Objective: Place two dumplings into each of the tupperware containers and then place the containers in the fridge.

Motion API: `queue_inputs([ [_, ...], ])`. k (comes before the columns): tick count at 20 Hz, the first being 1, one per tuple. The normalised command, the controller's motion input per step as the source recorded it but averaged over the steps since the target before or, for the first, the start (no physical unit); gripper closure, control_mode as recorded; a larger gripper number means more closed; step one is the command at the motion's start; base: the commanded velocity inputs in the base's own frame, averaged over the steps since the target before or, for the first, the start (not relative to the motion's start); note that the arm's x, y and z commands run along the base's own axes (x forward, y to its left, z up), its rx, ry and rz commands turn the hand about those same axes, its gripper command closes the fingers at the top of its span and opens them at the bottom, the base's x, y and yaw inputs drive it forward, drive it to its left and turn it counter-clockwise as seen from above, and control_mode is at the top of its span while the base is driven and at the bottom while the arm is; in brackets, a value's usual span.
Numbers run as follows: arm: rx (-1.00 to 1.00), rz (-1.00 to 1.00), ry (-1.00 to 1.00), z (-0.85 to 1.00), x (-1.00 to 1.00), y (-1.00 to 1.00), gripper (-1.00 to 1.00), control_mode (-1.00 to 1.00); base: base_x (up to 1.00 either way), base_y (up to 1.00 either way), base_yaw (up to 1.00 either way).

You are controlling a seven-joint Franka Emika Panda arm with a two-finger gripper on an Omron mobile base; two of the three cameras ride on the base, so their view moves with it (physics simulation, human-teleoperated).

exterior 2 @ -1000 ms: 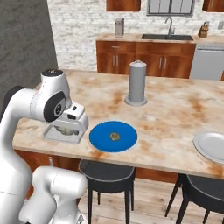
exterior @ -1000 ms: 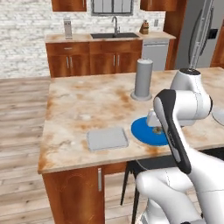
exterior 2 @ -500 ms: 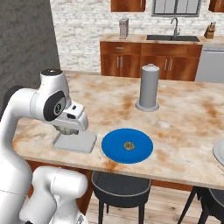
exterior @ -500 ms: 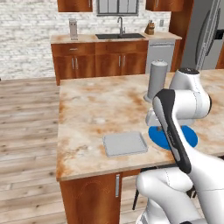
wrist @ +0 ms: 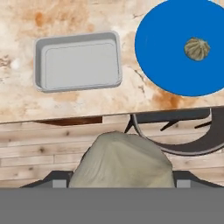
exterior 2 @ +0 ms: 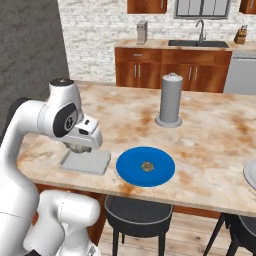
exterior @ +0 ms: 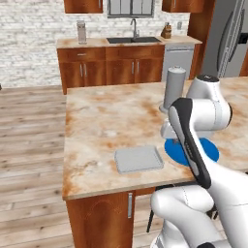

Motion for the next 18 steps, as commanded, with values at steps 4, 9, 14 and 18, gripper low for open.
queue_inputs([
  [4, 0.00, 0.00, 0.07, -0.17, 1.00, 0.08, 1.00, -1.00, 0.00, 0.00, 0.00],
  [9, 0.00, 0.00, 0.10, -0.30, 1.00, 0.30, 1.00, -1.00, 0.00, 0.00, 0.00],
  [14, 0.00, 0.00, 0.09, -0.66, 0.74, 0.65, 1.00, -1.00, 0.00, 0.00, 0.00],
  [18, 0.00, 0.00, 0.00, -0.88, 0.55, 0.60, 1.00, -1.00, 0.00, 0.00, 0.00],
])
